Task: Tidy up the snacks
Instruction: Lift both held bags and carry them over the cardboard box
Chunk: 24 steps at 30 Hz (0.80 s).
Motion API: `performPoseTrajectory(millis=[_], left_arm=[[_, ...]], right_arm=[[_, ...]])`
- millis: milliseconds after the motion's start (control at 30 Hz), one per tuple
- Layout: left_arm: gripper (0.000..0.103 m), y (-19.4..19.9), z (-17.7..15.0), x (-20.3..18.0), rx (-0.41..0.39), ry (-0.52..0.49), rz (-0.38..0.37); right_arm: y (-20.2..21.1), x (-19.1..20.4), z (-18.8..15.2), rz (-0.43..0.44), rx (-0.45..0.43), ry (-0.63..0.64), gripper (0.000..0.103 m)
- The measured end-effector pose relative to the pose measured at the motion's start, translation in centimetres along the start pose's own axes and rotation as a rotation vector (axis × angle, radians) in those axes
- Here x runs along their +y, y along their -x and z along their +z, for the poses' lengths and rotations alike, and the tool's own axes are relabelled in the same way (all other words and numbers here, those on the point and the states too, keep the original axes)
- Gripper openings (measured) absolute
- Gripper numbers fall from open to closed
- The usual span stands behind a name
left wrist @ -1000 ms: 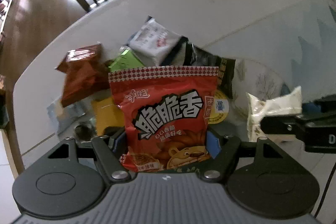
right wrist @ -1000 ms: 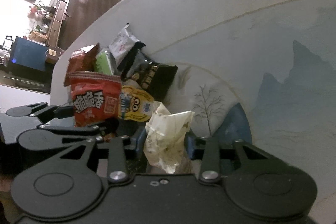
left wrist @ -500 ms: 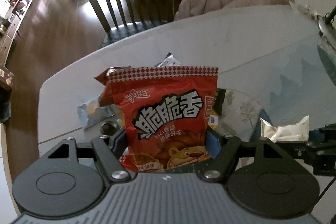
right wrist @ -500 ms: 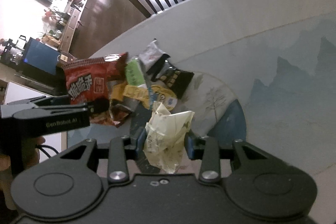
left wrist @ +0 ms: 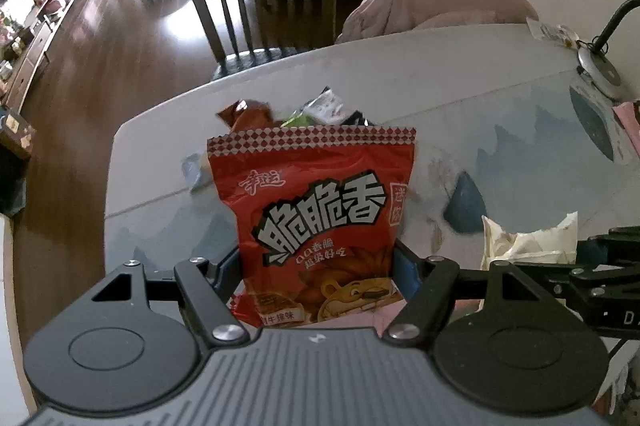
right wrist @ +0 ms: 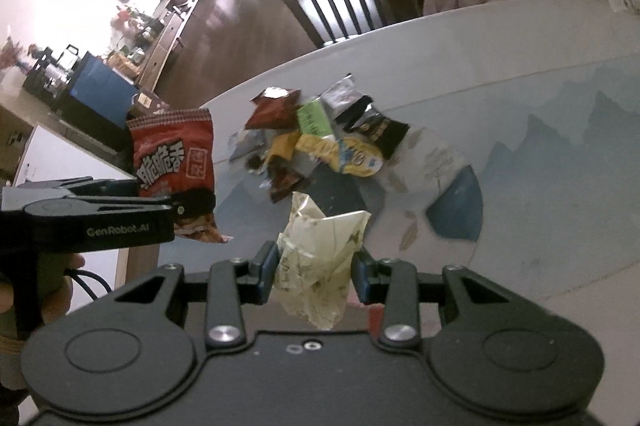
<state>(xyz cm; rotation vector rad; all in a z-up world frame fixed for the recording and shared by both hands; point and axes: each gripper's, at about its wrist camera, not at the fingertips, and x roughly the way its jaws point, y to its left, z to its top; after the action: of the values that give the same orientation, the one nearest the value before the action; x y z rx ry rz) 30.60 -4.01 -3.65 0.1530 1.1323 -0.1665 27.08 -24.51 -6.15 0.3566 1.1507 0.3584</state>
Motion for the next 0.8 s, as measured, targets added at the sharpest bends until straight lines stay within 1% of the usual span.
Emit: performPoseTrajectory(millis=[267,467,667,800], left_arm=[[0.074,3.1,-4.7,0.7,0.035,0.017,0.007],[0.074,4.8,-8.4,1.0,0.057,0.041,-0.014],[0.074,5.5,-12.0,0.8,0.098,0.056,-0.034],[0.074,5.2,-14.0,0.7,0.13,0.063,-0.042]], right_arm=[[1.8,3.4,-3.9,0.005,-0.001,0.071,0.038],[2.5,5.0,-6.6,0.001,0.022,0.11,0.038],[2.7,6.3,-9.4,-0.013,0.05,0.172,0.038],[2.1,7.0,-11.1,-0.027,0.072,0.211,0.038]])
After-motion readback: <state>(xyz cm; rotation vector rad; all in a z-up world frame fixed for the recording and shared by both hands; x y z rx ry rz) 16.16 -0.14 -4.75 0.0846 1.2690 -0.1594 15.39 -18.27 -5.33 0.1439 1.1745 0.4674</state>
